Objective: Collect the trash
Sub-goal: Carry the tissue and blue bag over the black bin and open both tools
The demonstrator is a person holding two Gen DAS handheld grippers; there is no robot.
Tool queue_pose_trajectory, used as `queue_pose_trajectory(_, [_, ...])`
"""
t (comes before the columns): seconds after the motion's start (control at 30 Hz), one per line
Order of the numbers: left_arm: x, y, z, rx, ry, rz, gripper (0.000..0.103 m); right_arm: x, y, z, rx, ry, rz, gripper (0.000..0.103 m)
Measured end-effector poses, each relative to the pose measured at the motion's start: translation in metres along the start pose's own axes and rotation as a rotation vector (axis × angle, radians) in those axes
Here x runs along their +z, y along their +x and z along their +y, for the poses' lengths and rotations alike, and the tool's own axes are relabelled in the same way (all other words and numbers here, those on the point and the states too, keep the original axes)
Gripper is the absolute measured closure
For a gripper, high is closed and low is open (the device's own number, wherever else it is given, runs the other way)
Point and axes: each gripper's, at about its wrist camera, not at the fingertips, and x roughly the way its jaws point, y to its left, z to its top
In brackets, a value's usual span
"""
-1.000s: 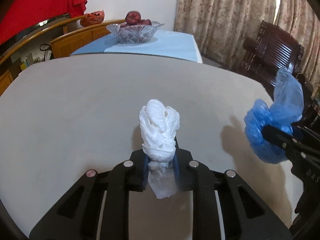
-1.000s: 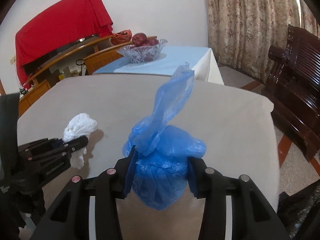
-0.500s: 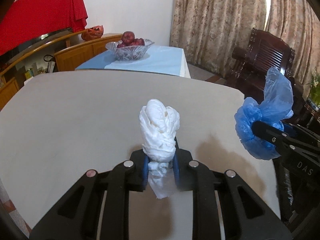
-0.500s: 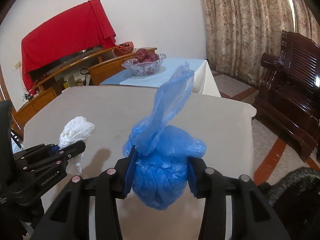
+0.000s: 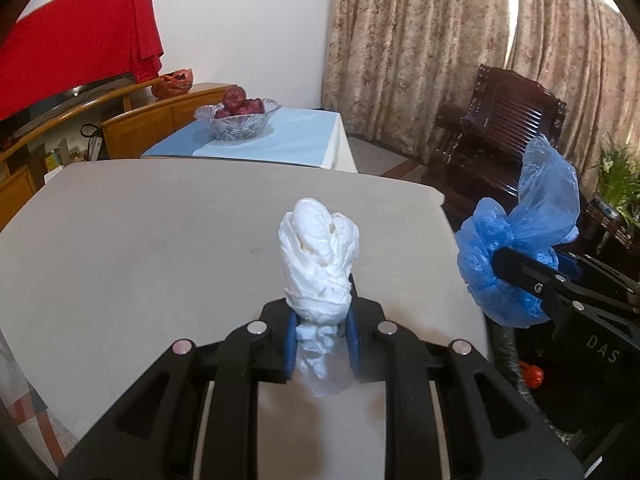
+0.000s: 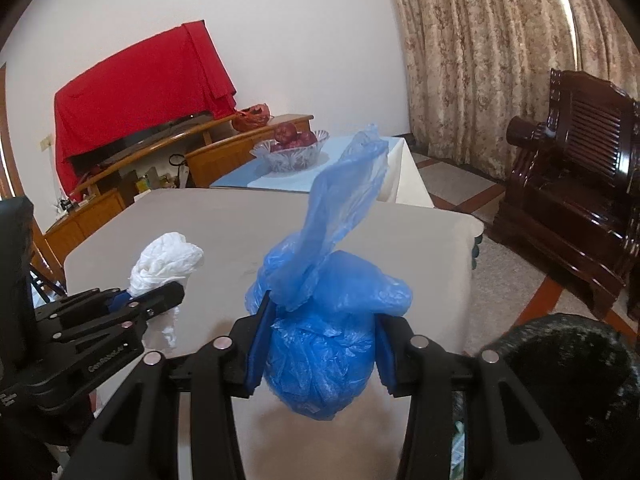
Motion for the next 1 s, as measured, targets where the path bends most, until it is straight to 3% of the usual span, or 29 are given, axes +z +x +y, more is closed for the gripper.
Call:
queue_pose_trajectory(0.6, [-0.016,-0.048,-0.081,-0.107,0.104,-0.036,0.084,-0.018,-0.087,-0.03,-0.059,0.024,-0.079,0.059])
queue_pose_trajectory(1.0, [-0.031,-0.049,-0.143,-0.201,0.166,-0.031,0.084,-0.038,-0.13,-0.077,-0.188,0.076,-0.099,0.059])
